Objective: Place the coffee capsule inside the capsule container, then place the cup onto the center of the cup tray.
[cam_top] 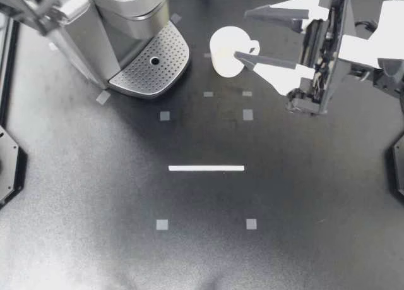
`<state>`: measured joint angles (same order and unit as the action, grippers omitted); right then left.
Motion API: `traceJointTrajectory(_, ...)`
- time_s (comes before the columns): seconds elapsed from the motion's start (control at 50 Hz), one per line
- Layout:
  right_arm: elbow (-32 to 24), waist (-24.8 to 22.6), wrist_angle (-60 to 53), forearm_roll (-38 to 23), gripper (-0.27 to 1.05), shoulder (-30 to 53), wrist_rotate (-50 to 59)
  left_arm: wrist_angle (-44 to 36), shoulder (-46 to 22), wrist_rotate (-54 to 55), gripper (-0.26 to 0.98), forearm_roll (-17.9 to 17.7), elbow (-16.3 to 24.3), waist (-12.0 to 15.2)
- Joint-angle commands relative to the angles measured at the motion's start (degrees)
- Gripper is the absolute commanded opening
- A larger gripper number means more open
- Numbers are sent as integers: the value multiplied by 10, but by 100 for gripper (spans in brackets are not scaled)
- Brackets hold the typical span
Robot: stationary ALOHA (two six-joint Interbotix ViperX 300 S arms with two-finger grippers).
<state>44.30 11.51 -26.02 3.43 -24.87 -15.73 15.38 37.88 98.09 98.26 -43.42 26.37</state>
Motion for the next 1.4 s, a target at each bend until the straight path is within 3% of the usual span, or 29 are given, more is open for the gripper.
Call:
traceJointTrajectory(0.0,-3,-3,-6,1,68,-12,1,-18,-6,7,16,1,17,-1)
traceJointTrajectory(0.44,15,-4,-25,1,68,-24,11,3,-34,20,16,0,18,-66)
traceJointTrajectory(1.04,32,-7,-31,1,68,-34,11,26,-100,25,16,-10,33,-108)
traceJointTrajectory(1.24,27,1,-12,1,68,-39,8,61,-103,-8,16,-10,72,-117)
traceJointTrajectory(1.38,0,42,90,0,68,-46,6,105,-103,-70,16,-20,101,-117)
